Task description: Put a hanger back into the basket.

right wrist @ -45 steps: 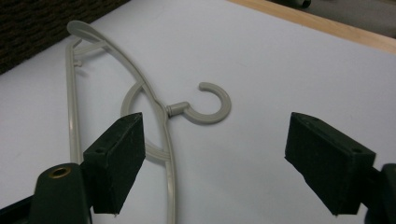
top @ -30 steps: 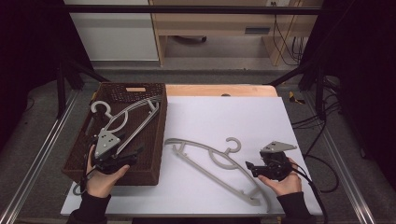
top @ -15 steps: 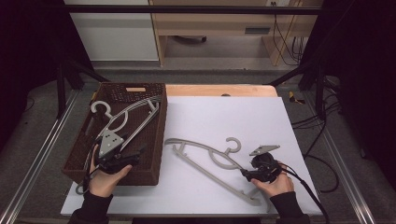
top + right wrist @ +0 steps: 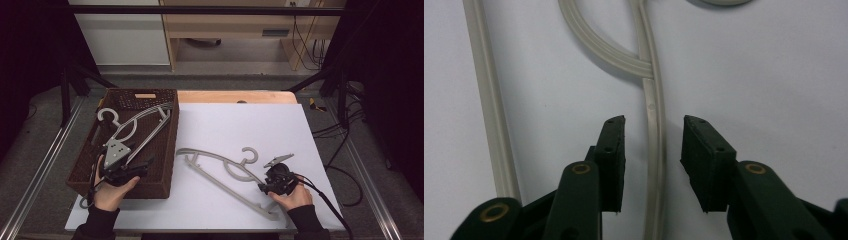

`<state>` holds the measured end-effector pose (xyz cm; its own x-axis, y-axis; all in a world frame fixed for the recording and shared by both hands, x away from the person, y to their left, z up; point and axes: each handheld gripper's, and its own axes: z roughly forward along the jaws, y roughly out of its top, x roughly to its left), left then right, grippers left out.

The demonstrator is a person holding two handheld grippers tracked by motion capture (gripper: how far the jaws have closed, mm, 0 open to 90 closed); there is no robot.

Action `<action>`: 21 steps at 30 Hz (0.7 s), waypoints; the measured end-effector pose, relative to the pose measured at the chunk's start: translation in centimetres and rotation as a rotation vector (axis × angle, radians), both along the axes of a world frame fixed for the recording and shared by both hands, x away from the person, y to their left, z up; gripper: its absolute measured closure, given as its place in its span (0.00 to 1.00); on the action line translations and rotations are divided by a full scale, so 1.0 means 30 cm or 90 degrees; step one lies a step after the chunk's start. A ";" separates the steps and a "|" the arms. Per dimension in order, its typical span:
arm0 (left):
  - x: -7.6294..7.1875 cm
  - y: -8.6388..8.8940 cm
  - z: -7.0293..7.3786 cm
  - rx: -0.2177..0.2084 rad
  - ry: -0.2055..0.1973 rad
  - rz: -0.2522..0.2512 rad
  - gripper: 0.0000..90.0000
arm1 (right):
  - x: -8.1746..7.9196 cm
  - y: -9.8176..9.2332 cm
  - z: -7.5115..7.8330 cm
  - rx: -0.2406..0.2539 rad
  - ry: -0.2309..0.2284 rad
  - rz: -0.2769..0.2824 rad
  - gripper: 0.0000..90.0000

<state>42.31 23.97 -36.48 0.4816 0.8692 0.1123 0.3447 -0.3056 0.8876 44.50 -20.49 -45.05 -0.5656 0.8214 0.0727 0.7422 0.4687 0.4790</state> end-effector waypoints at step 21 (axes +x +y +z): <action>0.002 -0.004 -0.003 0.003 0.002 0.000 0.30 | 0.021 0.007 -0.008 -0.040 0.046 0.018 0.82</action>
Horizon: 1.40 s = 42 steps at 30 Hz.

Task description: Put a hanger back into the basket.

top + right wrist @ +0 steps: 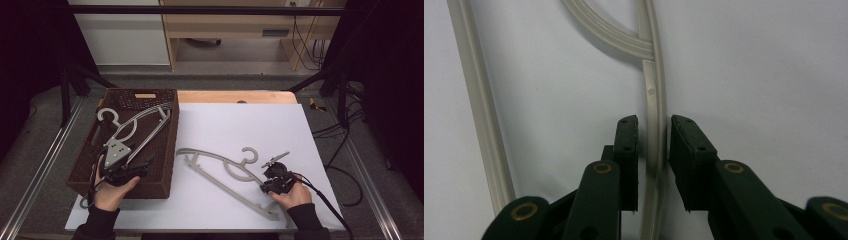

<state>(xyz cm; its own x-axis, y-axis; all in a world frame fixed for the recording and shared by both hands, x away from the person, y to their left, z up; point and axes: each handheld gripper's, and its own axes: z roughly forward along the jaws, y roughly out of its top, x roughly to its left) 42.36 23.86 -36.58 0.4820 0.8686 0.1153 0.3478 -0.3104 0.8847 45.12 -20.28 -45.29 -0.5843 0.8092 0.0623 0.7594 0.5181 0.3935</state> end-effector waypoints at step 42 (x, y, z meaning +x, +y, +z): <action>-0.018 -0.019 0.039 0.001 -0.019 -0.020 0.30 | -0.079 -0.076 0.184 0.043 -0.169 -0.003 0.92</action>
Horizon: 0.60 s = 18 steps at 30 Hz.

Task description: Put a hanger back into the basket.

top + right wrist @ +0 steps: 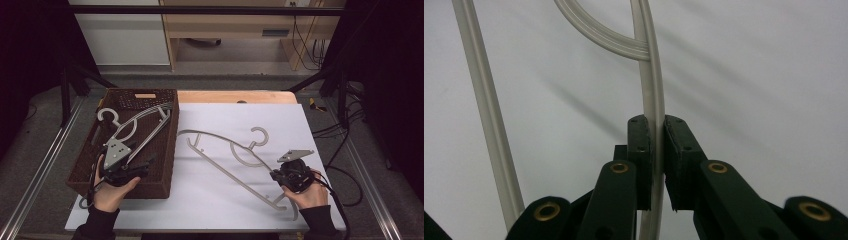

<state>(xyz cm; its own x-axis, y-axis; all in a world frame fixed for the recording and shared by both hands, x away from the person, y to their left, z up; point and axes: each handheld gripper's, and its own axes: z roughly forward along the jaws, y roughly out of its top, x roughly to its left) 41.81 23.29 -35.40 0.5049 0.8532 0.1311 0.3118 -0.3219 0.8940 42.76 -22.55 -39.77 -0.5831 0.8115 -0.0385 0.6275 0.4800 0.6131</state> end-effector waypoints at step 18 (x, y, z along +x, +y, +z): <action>0.032 -0.216 0.196 0.080 -0.042 -0.109 0.28 | -0.046 0.031 0.128 -0.004 -0.069 0.071 0.92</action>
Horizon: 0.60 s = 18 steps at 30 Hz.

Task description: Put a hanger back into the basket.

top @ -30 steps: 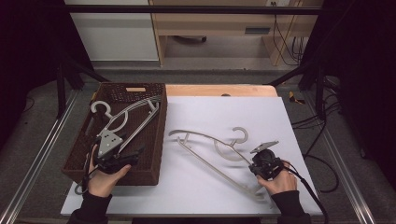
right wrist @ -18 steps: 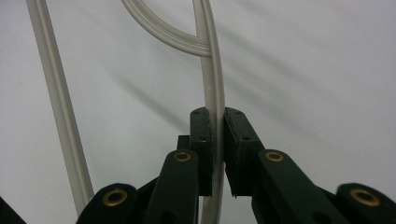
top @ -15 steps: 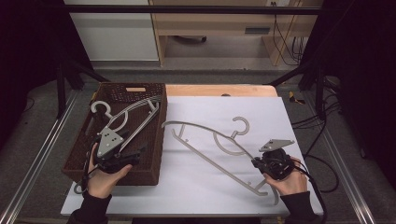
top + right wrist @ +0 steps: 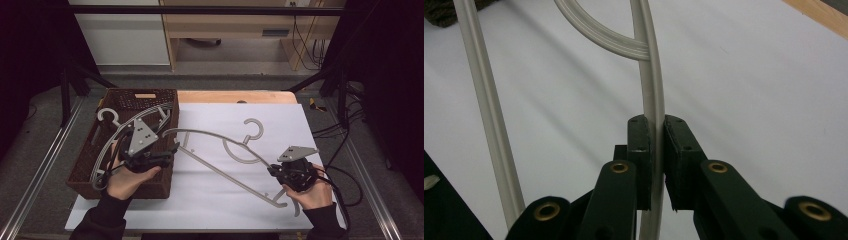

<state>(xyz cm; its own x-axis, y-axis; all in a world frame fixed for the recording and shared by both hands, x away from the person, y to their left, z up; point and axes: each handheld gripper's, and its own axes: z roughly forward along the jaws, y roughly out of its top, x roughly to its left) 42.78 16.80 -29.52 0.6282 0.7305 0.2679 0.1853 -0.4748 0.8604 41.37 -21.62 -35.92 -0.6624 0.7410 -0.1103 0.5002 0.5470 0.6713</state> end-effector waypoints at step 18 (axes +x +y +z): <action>0.117 -0.249 -0.023 0.190 0.042 -0.113 0.35 | -0.032 0.013 0.053 -0.018 -0.012 0.034 0.92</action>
